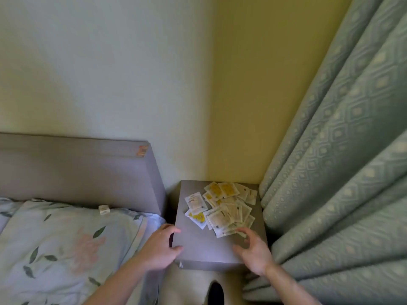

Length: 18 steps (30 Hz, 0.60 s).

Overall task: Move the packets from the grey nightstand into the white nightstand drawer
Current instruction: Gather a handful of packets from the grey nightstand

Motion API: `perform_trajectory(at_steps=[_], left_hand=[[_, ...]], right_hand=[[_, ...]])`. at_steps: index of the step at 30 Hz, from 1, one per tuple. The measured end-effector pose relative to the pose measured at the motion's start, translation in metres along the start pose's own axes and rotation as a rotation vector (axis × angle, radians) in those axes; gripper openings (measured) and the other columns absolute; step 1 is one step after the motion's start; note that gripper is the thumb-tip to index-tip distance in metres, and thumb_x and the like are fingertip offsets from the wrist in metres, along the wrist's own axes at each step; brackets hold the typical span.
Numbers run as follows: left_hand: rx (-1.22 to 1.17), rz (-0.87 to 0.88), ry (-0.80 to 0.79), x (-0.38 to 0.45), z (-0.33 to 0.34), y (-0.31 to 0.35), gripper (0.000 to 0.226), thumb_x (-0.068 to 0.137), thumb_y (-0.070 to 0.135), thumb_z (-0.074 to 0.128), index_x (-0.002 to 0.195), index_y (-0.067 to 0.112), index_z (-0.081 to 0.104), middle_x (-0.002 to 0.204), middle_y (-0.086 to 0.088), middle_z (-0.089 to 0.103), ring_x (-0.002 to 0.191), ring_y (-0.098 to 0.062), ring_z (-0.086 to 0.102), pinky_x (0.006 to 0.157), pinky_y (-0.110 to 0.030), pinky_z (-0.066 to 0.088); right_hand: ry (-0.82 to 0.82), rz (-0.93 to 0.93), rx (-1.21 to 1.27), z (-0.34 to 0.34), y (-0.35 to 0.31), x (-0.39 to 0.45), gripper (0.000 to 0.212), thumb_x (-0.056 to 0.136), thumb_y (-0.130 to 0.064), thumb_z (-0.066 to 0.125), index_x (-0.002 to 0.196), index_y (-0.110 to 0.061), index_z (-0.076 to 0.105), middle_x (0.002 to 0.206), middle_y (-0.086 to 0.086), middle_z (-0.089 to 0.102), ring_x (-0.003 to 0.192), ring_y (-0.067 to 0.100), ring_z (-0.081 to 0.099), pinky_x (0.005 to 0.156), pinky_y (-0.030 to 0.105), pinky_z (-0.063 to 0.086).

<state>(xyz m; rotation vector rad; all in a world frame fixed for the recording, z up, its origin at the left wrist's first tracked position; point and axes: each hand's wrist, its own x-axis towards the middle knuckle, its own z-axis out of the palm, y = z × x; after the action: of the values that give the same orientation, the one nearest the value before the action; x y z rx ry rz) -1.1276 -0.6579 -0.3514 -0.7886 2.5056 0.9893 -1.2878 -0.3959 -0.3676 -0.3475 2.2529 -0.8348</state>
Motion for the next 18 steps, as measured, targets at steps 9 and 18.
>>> perform_trajectory(at_steps=[9,18], left_hand=[[0.033,-0.078,-0.129,0.145,0.034,0.002,0.065,0.089,0.034,0.063,0.15,0.025,0.043,0.156,0.007,0.033,0.14,-0.017,0.04,0.117,-0.03,0.034],[0.277,-0.029,-0.182,0.287,0.107,-0.049,0.083,0.094,0.02,0.057,0.163,0.024,0.011,0.171,0.0,-0.004,0.157,-0.025,0.005,0.124,-0.037,0.026]], right_hand=[[-0.02,0.246,0.11,0.011,0.031,0.119,0.044,0.093,-0.009,0.068,0.134,-0.015,0.054,0.124,-0.001,0.055,0.113,0.015,0.051,0.091,0.025,0.04],[0.077,0.234,0.077,0.07,0.077,0.243,0.045,0.086,-0.018,0.077,0.123,-0.026,0.054,0.124,0.002,0.06,0.116,0.022,0.059,0.095,0.031,0.049]])
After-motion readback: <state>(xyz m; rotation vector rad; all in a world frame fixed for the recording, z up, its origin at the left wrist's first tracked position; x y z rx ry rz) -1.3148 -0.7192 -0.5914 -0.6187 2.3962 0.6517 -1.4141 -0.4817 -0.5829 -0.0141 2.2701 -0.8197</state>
